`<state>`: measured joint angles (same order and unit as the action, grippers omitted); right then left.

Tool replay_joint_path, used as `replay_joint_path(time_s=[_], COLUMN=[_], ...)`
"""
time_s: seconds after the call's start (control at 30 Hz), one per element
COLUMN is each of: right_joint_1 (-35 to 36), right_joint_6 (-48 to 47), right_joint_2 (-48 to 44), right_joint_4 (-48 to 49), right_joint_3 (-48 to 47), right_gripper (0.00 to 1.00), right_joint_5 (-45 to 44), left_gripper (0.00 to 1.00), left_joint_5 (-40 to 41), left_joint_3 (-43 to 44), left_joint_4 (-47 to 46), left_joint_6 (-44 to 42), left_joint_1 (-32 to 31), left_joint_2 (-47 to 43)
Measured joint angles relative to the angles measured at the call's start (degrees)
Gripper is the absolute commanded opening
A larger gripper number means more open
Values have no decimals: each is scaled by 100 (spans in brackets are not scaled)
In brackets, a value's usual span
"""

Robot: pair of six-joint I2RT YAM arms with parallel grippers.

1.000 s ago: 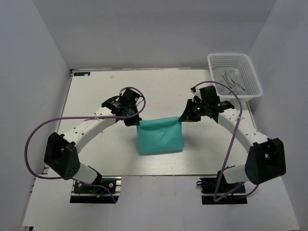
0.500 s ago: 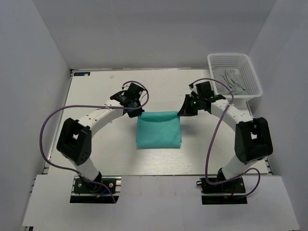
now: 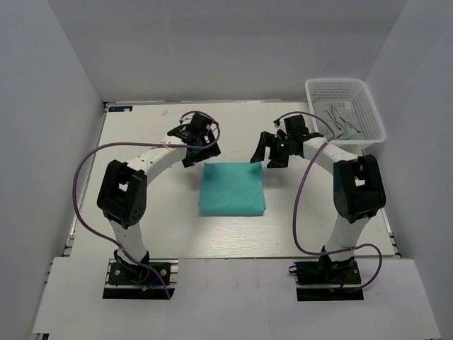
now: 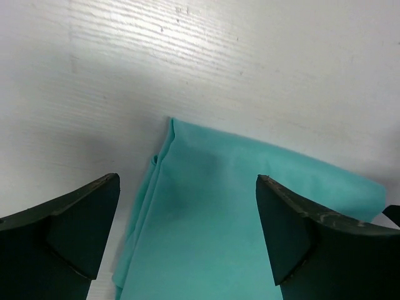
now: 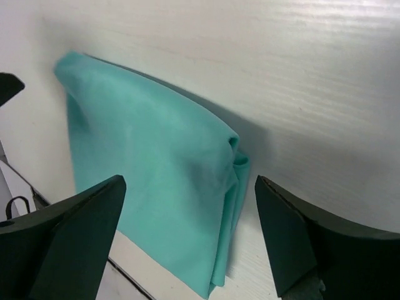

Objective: Fold and stack the t-shirts
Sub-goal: Fold the long partially folded tshirt into a neat square

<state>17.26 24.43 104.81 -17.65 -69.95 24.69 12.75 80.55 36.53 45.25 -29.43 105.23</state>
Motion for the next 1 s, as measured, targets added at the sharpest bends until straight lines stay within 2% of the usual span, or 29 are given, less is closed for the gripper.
replay_joint_path(time_s=[0.1,0.2,0.37,0.5,0.67,0.8,0.9,1.0], right_joint_1=[0,9,116,251,339,295,256,227], right_joint_6=[-94,-81,107,361,560,671,767,802], right_joint_2=[-68,-398,-1191,-1392,-1021,-291,160,221], right_joint_4=[35,227,890,1676,2688,3180,3412,3661], right_joint_3=[-122,168,955,1390,1639,1648,1648,1637], right_gripper=[90,90,90,90,90,90,90,90], right_joint_5=[98,249,514,723,861,739,750,745], left_gripper=[100,100,100,100,100,100,100,100], left_joint_5=[122,85,-551,-1023,-1366,-1386,-1355,-1333], left_joint_3=[101,-101,-798,-929,-920,-833,-629,-551], left_joint_4=[74,-68,-769,-1272,-1696,-1742,-1790,-1790], left_joint_6=[-7,-68,-308,-431,-535,-557,-564,-577], left_joint_1=[28,33,-48,-98,-72,-4,9,20], left_joint_2=[-46,-273,-813,-741,-129,494,560,680])
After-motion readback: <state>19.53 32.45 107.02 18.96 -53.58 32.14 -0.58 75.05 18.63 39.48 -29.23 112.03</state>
